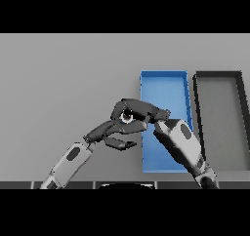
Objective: Pick up the blue pipe and place it into the blue bin.
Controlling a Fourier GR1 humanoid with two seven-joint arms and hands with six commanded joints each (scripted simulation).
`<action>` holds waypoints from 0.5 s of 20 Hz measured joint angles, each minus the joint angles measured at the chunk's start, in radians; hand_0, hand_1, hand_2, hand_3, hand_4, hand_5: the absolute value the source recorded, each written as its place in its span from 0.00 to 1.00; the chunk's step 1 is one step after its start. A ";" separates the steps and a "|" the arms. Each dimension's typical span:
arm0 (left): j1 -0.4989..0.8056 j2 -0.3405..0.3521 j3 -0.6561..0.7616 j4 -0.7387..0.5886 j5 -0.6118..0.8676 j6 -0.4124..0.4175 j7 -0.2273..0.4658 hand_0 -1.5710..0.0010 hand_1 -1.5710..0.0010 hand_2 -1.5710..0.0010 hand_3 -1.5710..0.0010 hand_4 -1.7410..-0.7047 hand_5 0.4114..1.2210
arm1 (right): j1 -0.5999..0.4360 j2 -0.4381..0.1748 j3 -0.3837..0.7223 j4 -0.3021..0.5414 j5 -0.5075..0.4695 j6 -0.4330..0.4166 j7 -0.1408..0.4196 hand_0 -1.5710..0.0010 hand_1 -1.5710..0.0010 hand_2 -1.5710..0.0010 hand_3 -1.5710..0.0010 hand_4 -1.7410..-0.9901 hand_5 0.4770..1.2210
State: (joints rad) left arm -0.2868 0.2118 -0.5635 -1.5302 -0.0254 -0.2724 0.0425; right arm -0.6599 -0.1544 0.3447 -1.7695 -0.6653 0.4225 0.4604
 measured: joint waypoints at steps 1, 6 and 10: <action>0.000 0.000 0.001 -0.004 0.000 0.003 0.009 1.00 1.00 1.00 1.00 0.80 0.11 | -0.029 -0.012 -0.017 -0.015 -0.059 -0.036 0.029 0.00 0.00 0.00 0.00 0.09 0.96; 0.008 0.008 -0.001 -0.027 0.012 -0.006 0.018 1.00 1.00 1.00 1.00 0.80 0.11 | -0.252 -0.107 -0.156 0.034 -0.250 -0.170 0.020 0.00 0.00 0.00 0.00 0.03 0.87; 0.024 0.024 -0.004 -0.047 0.003 -0.004 -0.005 1.00 1.00 1.00 1.00 0.81 0.10 | -0.400 -0.192 -0.231 0.165 -0.220 -0.260 -0.017 0.00 0.00 0.00 0.00 0.01 0.86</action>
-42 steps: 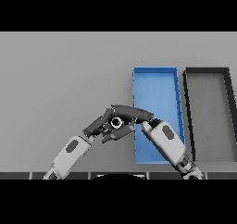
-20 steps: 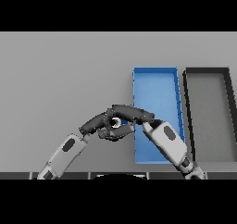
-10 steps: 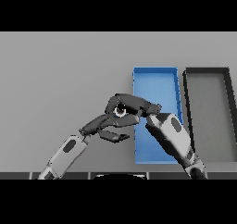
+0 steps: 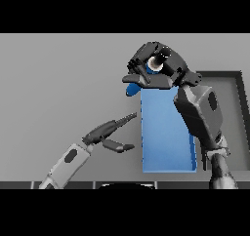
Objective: Pick up the blue pipe and place it into the blue bin.
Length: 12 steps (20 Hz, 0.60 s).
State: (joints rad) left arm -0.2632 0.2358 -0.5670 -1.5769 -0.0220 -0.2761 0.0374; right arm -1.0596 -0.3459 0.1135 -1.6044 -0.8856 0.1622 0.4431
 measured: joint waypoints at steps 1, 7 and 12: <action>0.005 -0.006 -0.003 0.004 0.008 -0.006 0.013 1.00 1.00 1.00 1.00 0.80 0.10 | -0.012 -0.015 -0.006 0.035 0.028 -0.008 -0.016 0.00 0.00 0.00 0.00 0.01 0.87; -0.014 -0.005 0.019 0.010 0.029 -0.009 0.028 1.00 1.00 1.00 1.00 0.81 0.10 | 0.062 -0.122 -0.053 0.258 0.111 -0.041 -0.004 0.00 0.00 0.00 0.00 0.00 0.86; -0.012 -0.003 0.024 0.018 0.031 -0.009 0.032 1.00 1.00 1.00 1.00 0.82 0.08 | 0.234 -0.129 -0.007 0.277 0.161 -0.103 0.027 0.00 0.00 0.00 0.00 0.00 0.86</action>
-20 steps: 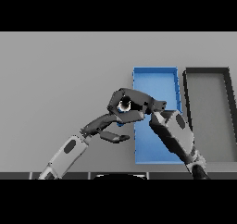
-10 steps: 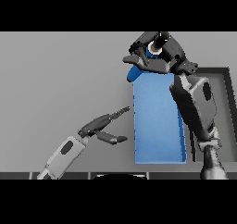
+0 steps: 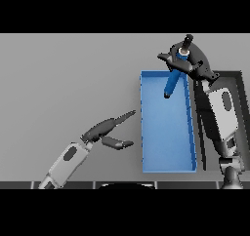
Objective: Pick up the blue pipe and place it into the blue bin.
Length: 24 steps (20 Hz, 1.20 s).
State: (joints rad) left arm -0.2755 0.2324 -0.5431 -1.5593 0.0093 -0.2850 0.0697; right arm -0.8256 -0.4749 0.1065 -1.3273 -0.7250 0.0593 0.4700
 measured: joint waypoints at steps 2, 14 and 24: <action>-0.003 0.004 0.004 -0.001 0.001 0.000 -0.008 1.00 1.00 1.00 1.00 0.82 0.07 | 0.068 -0.004 0.017 -0.014 -0.004 -0.039 0.043 0.00 0.00 0.00 0.00 0.00 0.86; -0.003 0.000 0.002 -0.007 0.007 -0.003 0.012 1.00 1.00 1.00 1.00 0.83 0.05 | 0.201 -0.151 0.418 0.119 -0.190 -0.181 0.140 0.47 0.52 0.55 0.63 0.46 0.94; -0.001 -0.013 -0.005 0.007 -0.008 0.007 -0.005 1.00 1.00 1.00 1.00 0.81 0.05 | 0.079 -0.240 0.739 0.164 -0.139 -0.141 0.099 0.94 0.95 0.95 0.96 0.82 0.43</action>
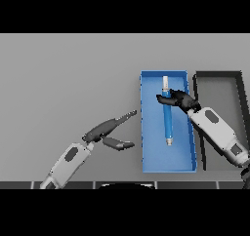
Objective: Pick up the blue pipe and place it into the blue bin.
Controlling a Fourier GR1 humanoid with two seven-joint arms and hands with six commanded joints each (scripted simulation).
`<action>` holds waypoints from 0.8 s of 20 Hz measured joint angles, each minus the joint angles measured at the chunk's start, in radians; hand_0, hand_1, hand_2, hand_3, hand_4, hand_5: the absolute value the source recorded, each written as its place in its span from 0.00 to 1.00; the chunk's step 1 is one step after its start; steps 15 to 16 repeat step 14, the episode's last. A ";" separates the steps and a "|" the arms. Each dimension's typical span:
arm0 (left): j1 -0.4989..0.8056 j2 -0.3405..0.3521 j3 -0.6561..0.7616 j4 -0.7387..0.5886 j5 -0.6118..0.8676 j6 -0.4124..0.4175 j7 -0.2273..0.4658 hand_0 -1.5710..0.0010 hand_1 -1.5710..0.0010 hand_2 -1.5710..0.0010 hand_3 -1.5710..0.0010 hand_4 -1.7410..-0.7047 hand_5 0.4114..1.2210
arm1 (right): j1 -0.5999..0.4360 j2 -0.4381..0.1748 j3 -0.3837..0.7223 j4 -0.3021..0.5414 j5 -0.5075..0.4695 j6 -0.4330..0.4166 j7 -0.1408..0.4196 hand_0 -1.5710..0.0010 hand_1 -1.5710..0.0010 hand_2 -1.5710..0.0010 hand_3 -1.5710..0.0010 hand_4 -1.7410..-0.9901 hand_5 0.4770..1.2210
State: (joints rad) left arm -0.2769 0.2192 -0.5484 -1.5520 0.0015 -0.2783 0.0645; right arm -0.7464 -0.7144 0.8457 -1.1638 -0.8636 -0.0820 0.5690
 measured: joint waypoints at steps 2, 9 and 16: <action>0.011 -0.001 -0.004 -0.006 0.005 -0.003 0.000 1.00 1.00 1.00 1.00 0.80 0.06 | 0.021 -0.004 0.001 0.012 0.010 -0.009 -0.026 0.96 0.97 0.97 0.97 0.82 0.35; 0.001 -0.003 0.007 0.017 0.011 -0.006 -0.007 1.00 1.00 1.00 1.00 0.79 0.07 | 0.009 0.003 -0.002 0.025 0.018 -0.016 -0.040 0.99 0.99 0.99 0.99 0.81 0.27; -0.010 -0.022 -0.001 0.017 0.007 0.000 0.012 1.00 1.00 1.00 1.00 0.79 0.07 | 0.012 0.005 -0.007 0.032 0.007 0.018 -0.056 0.99 0.99 0.99 1.00 0.82 0.27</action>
